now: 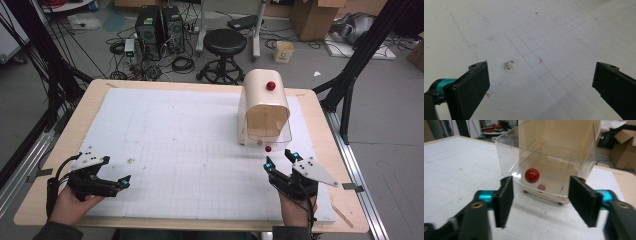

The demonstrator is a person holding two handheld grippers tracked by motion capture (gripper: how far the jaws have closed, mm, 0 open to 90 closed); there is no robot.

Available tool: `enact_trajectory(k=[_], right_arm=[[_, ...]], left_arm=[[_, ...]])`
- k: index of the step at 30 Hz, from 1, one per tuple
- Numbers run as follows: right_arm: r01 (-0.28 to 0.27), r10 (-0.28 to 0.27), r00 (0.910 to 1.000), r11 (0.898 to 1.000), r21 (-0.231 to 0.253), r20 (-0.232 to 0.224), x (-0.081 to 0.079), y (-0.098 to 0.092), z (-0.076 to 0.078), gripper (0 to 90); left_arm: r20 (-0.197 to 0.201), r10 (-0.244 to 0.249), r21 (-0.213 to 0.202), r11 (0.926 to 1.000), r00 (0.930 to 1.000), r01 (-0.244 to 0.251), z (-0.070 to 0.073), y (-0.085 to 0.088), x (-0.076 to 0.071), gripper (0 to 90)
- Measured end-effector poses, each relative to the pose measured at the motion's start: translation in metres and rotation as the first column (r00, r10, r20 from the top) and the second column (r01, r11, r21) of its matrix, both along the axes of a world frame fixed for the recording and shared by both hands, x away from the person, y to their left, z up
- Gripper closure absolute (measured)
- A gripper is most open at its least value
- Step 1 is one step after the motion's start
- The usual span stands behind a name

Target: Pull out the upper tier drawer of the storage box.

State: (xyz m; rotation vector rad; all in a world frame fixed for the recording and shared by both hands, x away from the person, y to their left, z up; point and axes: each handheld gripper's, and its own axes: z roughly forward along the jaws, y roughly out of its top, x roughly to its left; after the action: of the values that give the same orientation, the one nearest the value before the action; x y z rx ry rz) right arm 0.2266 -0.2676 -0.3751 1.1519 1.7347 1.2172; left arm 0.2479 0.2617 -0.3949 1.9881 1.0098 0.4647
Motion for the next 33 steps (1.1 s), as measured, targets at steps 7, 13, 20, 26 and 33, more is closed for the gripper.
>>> enact_trajectory(k=[7,13,20,26,33], right_arm=[[-0.055,0.055,0.9960,0.998,0.001,-0.071,0.007,-0.007,-0.005,12.3],[-0.092,0.091,0.9899,0.996,-0.002,-0.109,0.012,-0.010,-0.011,9.6],[-0.116,0.114,0.9786,0.993,-0.003,-0.172,0.022,-0.013,-0.021,0.3],[-0.128,0.125,0.9747,0.992,-0.006,-0.186,0.026,-0.017,-0.025,0.3],[-0.137,0.135,0.9718,0.991,0.003,-0.193,0.027,-0.023,-0.029,0.3]], left_arm=[[0.001,-0.001,-0.013,0.9999,1.0000,0.001,0.000,0.001,-0.001,1.7],[0.002,-0.002,-0.014,0.9999,1.0000,0.002,0.000,0.003,-0.002,1.7],[0.003,-0.004,-0.016,0.9999,1.0000,0.004,0.000,0.003,-0.002,1.7],[0.002,-0.005,-0.020,0.9998,1.0000,0.005,-0.001,0.003,-0.002,1.7],[0.002,-0.008,-0.021,0.9998,1.0000,0.008,-0.003,0.004,-0.002,1.7]])
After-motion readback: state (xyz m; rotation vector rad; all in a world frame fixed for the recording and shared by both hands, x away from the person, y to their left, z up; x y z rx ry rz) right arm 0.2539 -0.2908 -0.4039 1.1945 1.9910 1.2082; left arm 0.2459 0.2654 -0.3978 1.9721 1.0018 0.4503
